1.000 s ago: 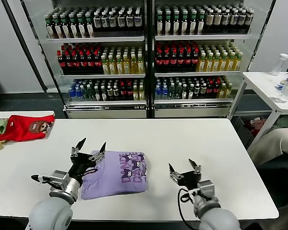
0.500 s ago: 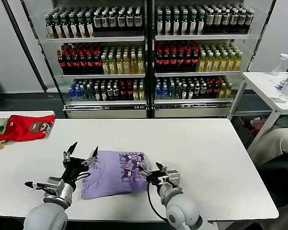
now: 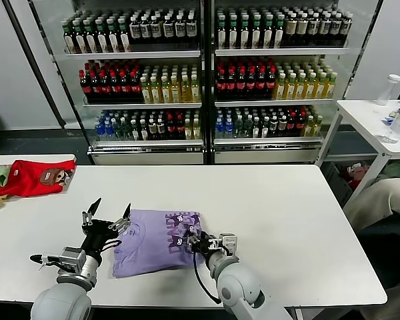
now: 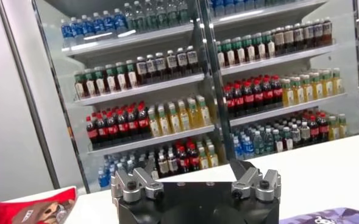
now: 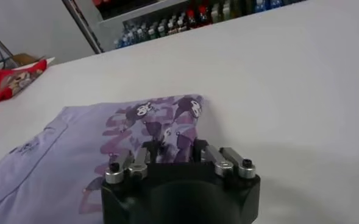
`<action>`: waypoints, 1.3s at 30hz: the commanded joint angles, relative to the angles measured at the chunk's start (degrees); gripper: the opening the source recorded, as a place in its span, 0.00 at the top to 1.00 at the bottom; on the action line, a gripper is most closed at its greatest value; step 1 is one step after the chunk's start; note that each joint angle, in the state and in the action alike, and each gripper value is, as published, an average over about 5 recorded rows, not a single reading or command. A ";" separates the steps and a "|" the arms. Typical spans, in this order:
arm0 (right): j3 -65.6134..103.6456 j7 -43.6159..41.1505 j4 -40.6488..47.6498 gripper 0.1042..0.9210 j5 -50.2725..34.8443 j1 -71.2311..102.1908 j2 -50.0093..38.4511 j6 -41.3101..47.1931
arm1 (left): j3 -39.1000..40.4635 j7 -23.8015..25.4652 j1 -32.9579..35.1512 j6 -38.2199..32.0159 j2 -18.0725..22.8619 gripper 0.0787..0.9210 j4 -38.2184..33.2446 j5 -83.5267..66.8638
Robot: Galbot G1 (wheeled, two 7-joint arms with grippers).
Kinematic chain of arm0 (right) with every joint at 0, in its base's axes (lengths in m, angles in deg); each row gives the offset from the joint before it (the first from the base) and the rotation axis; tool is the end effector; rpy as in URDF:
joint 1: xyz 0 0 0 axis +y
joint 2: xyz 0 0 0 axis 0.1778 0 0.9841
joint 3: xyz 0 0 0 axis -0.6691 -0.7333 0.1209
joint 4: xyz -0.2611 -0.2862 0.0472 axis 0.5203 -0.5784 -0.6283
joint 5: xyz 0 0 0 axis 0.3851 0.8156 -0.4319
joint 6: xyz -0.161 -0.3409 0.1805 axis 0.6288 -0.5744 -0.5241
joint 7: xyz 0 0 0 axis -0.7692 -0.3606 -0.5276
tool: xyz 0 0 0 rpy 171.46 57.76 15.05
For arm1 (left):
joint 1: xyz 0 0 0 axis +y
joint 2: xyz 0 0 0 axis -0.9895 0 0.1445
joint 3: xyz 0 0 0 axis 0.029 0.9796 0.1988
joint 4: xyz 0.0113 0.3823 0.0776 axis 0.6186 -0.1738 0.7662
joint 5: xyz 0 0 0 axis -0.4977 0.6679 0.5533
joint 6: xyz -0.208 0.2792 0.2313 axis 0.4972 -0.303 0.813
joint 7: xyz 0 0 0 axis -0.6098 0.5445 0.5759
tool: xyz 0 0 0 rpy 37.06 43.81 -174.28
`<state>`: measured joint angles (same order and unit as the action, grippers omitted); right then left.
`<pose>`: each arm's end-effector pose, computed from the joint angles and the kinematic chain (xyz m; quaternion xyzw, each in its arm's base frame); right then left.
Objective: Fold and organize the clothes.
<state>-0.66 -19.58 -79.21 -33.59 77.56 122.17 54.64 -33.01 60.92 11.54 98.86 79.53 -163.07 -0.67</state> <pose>0.3547 0.1600 -0.3111 0.1868 -0.9283 -0.1280 0.2948 0.2827 0.0810 -0.2632 -0.0299 -0.9929 -0.0989 0.0585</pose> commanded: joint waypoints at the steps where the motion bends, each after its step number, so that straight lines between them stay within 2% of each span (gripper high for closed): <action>1: -0.13 -0.47 1.39 0.68 -2.21 -1.54 0.85 -0.07 | -0.25 -0.02 0.10 -0.44 0.05 0.12 0.41 0.33; 6: 4.03 -2.32 -4.47 0.85 1.21 -1.25 -2.97 -0.11 | -0.16 0.05 0.10 -0.97 -0.08 0.12 0.84 0.34; 11: 12.48 -4.17 -12.53 0.97 2.81 3.17 -12.18 -0.14 | -0.39 0.48 0.01 -2.18 -0.50 0.12 1.68 -1.87; 15: 20.16 -5.53 -15.48 0.98 1.94 9.17 -18.52 -0.17 | -0.03 1.98 0.07 -4.30 -0.19 0.12 2.88 -2.85; 19: 22.83 -6.29 -15.79 0.98 3.01 13.42 -18.43 -0.23 | 1.10 3.28 -0.23 -6.45 0.93 0.12 4.53 -1.53; 25: 21.87 -12.46 -15.19 0.97 17.43 14.43 -16.15 -0.88 | 1.51 4.16 0.09 -7.25 1.58 0.12 5.42 -0.22; 28: 22.52 -12.55 -16.18 0.89 18.14 14.40 -16.61 -1.04 | 0.92 4.24 0.34 -7.71 1.54 0.12 5.67 0.01; 39: 27.51 -14.30 -18.68 0.49 23.43 16.81 -17.14 -3.75 | 1.73 5.51 -1.89 -10.26 2.62 0.12 8.42 1.29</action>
<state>22.04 -30.82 -95.62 -18.36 91.68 106.18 53.61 -31.96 65.14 10.97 90.98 81.33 -156.62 -0.08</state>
